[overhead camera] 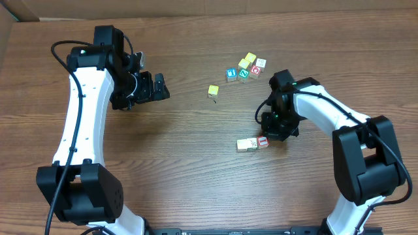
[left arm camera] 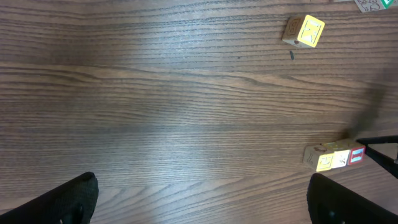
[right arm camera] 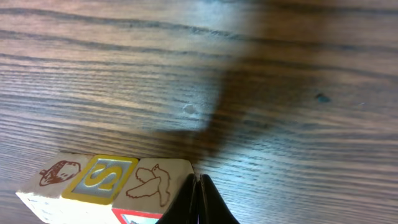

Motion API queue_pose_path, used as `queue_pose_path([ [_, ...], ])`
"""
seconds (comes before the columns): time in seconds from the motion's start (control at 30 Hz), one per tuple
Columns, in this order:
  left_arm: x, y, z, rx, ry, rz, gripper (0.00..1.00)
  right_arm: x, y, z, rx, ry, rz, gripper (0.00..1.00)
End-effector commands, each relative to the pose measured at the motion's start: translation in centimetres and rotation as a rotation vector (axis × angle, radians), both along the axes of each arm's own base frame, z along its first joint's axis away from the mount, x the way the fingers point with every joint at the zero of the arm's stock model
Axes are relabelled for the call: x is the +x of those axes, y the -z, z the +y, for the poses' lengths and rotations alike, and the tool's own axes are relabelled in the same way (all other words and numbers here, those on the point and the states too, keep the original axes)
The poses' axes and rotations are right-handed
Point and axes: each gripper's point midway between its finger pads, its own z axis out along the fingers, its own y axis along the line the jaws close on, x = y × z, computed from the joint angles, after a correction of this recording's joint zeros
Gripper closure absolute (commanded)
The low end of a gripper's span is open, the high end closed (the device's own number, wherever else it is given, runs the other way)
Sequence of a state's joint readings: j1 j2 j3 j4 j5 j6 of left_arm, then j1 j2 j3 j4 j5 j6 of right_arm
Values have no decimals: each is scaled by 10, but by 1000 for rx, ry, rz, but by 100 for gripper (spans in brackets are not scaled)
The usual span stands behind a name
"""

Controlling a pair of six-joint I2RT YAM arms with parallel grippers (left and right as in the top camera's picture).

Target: Flip 4 blocks

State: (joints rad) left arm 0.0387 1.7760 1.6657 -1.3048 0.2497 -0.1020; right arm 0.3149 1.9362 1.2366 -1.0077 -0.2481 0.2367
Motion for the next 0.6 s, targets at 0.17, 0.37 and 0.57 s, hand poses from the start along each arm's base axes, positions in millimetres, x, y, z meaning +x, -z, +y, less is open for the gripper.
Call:
queue_pose_path([
  [0.17, 4, -4, -1, 5, -4, -14, 0, -6, -7, -2, -24, 130, 39, 96],
  [0.37, 4, -4, -1, 5, -4, -14, 0, -9, -9, 1, -9, 164, 60, 96],
  [0.57, 4, -4, -1, 5, -4, -14, 0, -7, -9, 2, -8, 173, 58, 96],
])
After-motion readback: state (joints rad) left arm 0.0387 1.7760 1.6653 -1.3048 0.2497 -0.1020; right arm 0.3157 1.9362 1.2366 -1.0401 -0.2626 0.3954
